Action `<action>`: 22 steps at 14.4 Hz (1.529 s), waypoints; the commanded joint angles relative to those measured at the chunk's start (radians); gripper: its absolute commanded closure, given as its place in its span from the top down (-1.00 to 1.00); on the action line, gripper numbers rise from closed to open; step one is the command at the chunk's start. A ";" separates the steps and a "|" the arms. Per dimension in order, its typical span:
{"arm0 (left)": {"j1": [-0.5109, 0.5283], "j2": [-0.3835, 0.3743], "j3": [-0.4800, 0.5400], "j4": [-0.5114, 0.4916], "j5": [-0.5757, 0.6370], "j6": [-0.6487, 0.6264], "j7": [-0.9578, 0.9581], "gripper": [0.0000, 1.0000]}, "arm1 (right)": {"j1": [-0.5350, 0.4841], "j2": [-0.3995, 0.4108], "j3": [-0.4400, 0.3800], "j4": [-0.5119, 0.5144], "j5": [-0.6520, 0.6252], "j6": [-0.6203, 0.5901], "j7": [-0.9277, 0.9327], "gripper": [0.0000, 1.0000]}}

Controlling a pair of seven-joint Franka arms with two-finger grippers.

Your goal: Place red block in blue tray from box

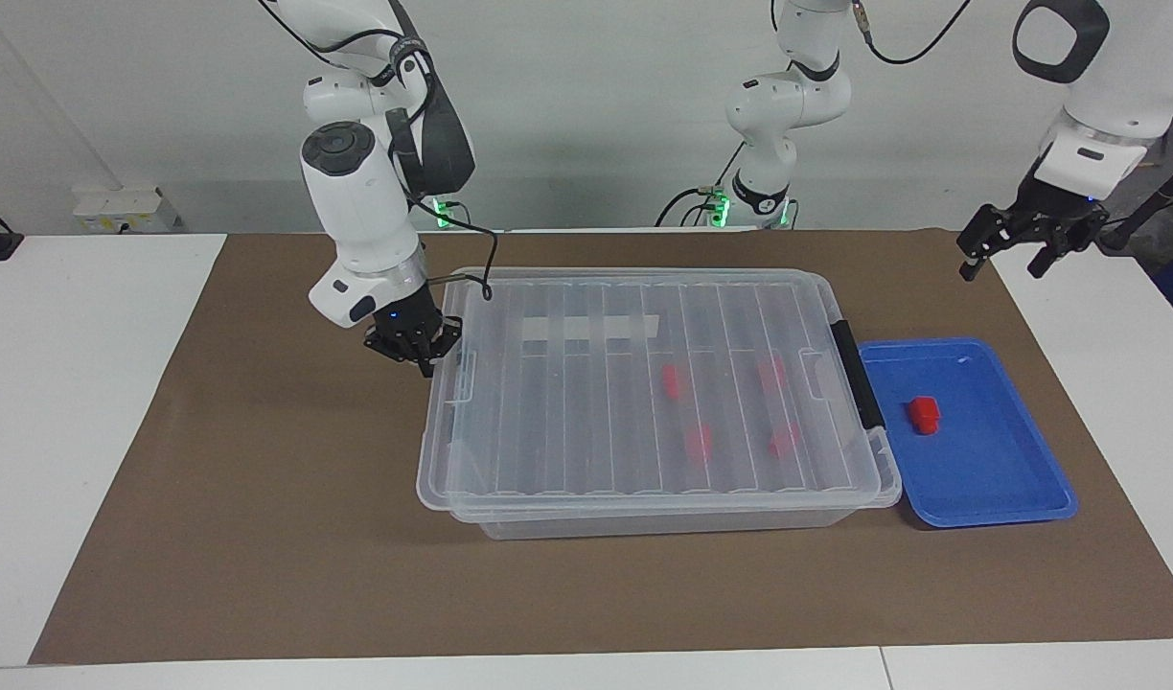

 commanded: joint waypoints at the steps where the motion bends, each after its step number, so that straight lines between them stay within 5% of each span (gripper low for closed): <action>1: -0.020 -0.007 0.008 -0.030 -0.009 -0.006 -0.019 1.00 | 0.004 -0.008 0.004 -0.006 0.029 0.001 0.018 -1.00; 7: -0.168 -0.023 0.002 -0.018 0.003 -0.082 -0.197 1.00 | 0.015 -0.006 0.005 -0.006 0.031 0.008 0.016 -1.00; 9: -0.173 -0.012 0.002 0.056 0.004 -0.154 -0.207 1.00 | 0.015 -0.005 0.004 -0.006 0.032 0.010 0.016 -1.00; 22: -0.256 -0.024 0.089 0.004 0.003 -0.156 -0.211 1.00 | -0.089 -0.112 -0.010 -0.033 0.011 -0.103 0.034 -1.00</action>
